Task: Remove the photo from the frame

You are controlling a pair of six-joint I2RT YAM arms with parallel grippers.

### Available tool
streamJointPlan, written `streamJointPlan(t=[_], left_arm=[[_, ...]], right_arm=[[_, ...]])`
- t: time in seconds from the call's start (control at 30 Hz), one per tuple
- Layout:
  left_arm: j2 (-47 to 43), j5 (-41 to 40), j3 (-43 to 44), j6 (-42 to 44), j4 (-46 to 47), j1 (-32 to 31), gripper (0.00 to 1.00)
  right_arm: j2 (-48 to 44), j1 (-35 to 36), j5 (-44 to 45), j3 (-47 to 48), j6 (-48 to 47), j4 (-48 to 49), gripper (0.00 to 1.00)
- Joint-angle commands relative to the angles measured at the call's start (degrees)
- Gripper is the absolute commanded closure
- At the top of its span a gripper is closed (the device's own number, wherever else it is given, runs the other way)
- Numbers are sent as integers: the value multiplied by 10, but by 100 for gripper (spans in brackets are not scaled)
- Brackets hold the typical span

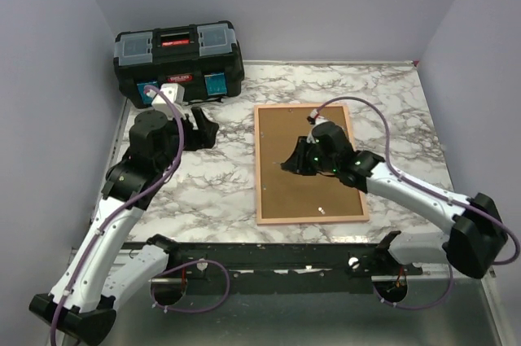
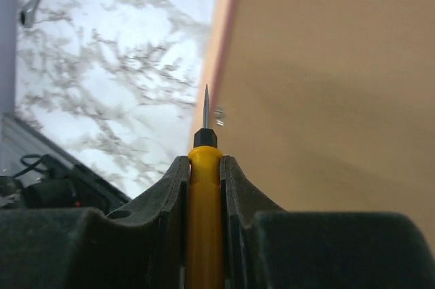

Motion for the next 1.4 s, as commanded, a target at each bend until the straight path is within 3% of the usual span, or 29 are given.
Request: streamJointPlan(t=[0.0, 0.23, 0.4, 0.53, 0.77, 1.1, 1.37], left_arm=[[-63, -97, -20, 23, 49, 2, 27], [-120, -134, -50, 14, 74, 1, 28], [-125, -143, -46, 11, 68, 1, 28], [-125, -120, -48, 5, 72, -9, 28], [-132, -126, -45, 15, 74, -29, 28], [-137, -137, -39, 22, 69, -45, 28], [-138, -150, -35, 18, 61, -46, 29]], right_arm=[[116, 45, -98, 79, 31, 126, 100], [355, 108, -148, 235, 47, 274, 99], [478, 165, -87, 337, -18, 339, 99], [577, 177, -101, 411, -44, 409, 99], [741, 214, -140, 617, -126, 326, 99], [881, 244, -168, 822, -196, 206, 88], [945, 246, -87, 918, -215, 192, 64]])
